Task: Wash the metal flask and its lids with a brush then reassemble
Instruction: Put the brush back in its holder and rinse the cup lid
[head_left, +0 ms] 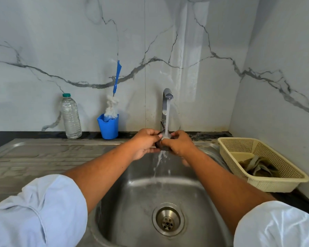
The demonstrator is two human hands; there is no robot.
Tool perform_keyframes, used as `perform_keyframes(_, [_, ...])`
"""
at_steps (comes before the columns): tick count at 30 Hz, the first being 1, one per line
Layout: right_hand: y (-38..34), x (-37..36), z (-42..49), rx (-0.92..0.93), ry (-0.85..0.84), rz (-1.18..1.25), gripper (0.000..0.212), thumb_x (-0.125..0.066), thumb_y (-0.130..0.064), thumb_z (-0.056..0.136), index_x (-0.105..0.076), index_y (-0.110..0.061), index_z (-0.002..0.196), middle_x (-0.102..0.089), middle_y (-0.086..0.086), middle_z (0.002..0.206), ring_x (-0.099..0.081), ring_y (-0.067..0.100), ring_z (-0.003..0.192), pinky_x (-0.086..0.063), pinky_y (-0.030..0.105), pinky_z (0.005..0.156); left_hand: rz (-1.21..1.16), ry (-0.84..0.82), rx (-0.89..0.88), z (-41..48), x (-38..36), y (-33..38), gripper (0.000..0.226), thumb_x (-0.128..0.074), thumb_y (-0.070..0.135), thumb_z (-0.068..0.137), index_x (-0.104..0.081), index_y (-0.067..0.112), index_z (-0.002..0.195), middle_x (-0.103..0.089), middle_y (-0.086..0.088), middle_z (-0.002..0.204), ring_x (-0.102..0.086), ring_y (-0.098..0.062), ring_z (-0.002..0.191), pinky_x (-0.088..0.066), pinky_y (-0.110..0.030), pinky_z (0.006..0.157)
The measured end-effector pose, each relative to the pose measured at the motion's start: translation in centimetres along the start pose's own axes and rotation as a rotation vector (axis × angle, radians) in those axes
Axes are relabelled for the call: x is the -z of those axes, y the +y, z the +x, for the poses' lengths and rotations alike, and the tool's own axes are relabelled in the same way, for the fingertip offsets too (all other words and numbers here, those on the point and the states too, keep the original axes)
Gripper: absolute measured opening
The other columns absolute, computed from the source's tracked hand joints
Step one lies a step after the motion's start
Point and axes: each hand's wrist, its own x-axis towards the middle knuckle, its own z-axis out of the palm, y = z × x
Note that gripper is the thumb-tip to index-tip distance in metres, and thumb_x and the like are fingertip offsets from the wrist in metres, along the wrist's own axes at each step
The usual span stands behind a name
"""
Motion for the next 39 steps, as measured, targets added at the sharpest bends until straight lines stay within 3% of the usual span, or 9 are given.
perform_keyframes(4, [0.6, 0.1, -0.4, 0.019, -0.001, -0.102, 0.05, -0.084, -0.023, 0.078, -0.053, -0.018, 0.117, -0.061, 0.0, 0.103, -0.06, 0.011, 0.085, -0.048, 0.024, 0.063, 0.217, -0.055, -0.111, -0.3, -0.5, 0.4, 0.025, -0.068, 0.001, 0.096, -0.074, 0.013, 0.117, -0.075, -0.009, 0.113, -0.071, -0.021, 0.107, -0.058, -0.033, 0.097])
perform_keyframes(8, [1.0, 0.0, -0.4, 0.049, 0.018, -0.184, 0.038, -0.083, -0.02, 0.077, -0.062, -0.016, 0.108, -0.067, -0.001, 0.092, -0.065, 0.012, 0.079, -0.056, 0.027, 0.068, 0.401, -0.033, -0.216, -0.5, -0.7, 0.4, 0.024, -0.077, -0.001, 0.088, -0.08, 0.02, 0.098, -0.077, 0.001, 0.102, -0.07, -0.015, 0.105, -0.052, -0.023, 0.097])
perform_keyframes(13, [1.1, -0.5, -0.1, 0.064, 0.049, -0.202, 0.056, -0.088, -0.023, 0.072, -0.058, -0.015, 0.118, -0.067, 0.003, 0.105, -0.066, 0.017, 0.09, -0.059, 0.033, 0.076, 0.372, -0.046, -0.247, -0.3, 0.2, 0.2, 0.03, -0.08, -0.006, 0.081, -0.078, 0.015, 0.102, -0.076, -0.001, 0.11, -0.068, -0.015, 0.113, -0.051, -0.03, 0.105])
perform_keyframes(16, [1.0, -0.9, -0.1, 0.059, 0.049, -0.186, 0.068, -0.092, -0.025, 0.071, -0.054, -0.013, 0.126, -0.065, 0.004, 0.114, -0.064, 0.02, 0.098, -0.054, 0.028, 0.073, 0.331, -0.063, -0.195, -0.4, 0.9, 0.5, 0.045, -0.081, -0.009, 0.079, -0.065, 0.016, 0.113, -0.069, -0.006, 0.121, -0.063, -0.018, 0.12, -0.051, -0.028, 0.101])
perform_keyframes(19, [1.1, -1.1, 0.0, 0.047, 0.052, -0.159, 0.075, -0.095, -0.028, 0.068, -0.052, -0.013, 0.128, -0.064, 0.004, 0.117, -0.063, 0.022, 0.103, -0.057, 0.035, 0.083, 0.317, -0.1, -0.128, -0.3, 1.6, 0.9, 0.056, -0.079, -0.012, 0.08, -0.056, 0.013, 0.125, -0.063, -0.01, 0.126, -0.06, -0.02, 0.121, -0.052, -0.028, 0.1])
perform_keyframes(25, [1.8, -0.7, 0.0, -0.018, 0.004, 0.019, 0.072, -0.092, -0.019, 0.074, -0.049, -0.013, 0.132, -0.059, 0.001, 0.117, -0.059, 0.022, 0.107, -0.051, 0.032, 0.087, 0.188, -0.091, -0.042, 0.7, 1.5, 1.1, 0.048, -0.053, -0.017, 0.094, -0.051, 0.005, 0.136, -0.06, -0.013, 0.134, -0.062, -0.021, 0.12, -0.056, -0.024, 0.092])
perform_keyframes(32, [2.4, 0.5, 0.1, 0.007, -0.015, 0.002, 0.071, -0.092, -0.029, 0.073, -0.055, -0.014, 0.132, -0.063, -0.001, 0.113, -0.062, 0.022, 0.107, -0.051, 0.034, 0.092, 0.337, 0.053, -0.037, 4.5, 0.7, 0.9, 0.051, -0.044, 0.008, 0.107, -0.037, 0.012, 0.158, -0.045, -0.006, 0.159, -0.044, -0.024, 0.144, -0.04, -0.045, 0.119])
perform_keyframes(37, [2.6, 0.7, 0.5, 0.098, 0.035, -0.117, 0.074, -0.093, -0.028, 0.073, -0.055, -0.015, 0.135, -0.064, -0.002, 0.12, -0.058, 0.014, 0.102, -0.049, 0.026, 0.088, 0.288, 0.031, -0.008, 5.8, -0.4, 0.6, 0.031, -0.048, 0.015, 0.105, -0.066, 0.022, 0.13, -0.072, 0.002, 0.125, -0.066, -0.021, 0.12, -0.05, -0.045, 0.111])
perform_keyframes(39, [2.7, 0.8, 0.7, 0.125, 0.035, -0.18, 0.076, -0.094, -0.028, 0.071, -0.055, -0.015, 0.135, -0.066, 0.0, 0.124, -0.057, 0.012, 0.101, -0.047, 0.024, 0.085, 0.242, 0.059, -0.023, 5.8, -0.7, 0.7, 0.026, -0.046, 0.012, 0.107, -0.068, 0.023, 0.115, -0.074, 0.0, 0.12, -0.067, -0.019, 0.116, -0.053, -0.043, 0.107])
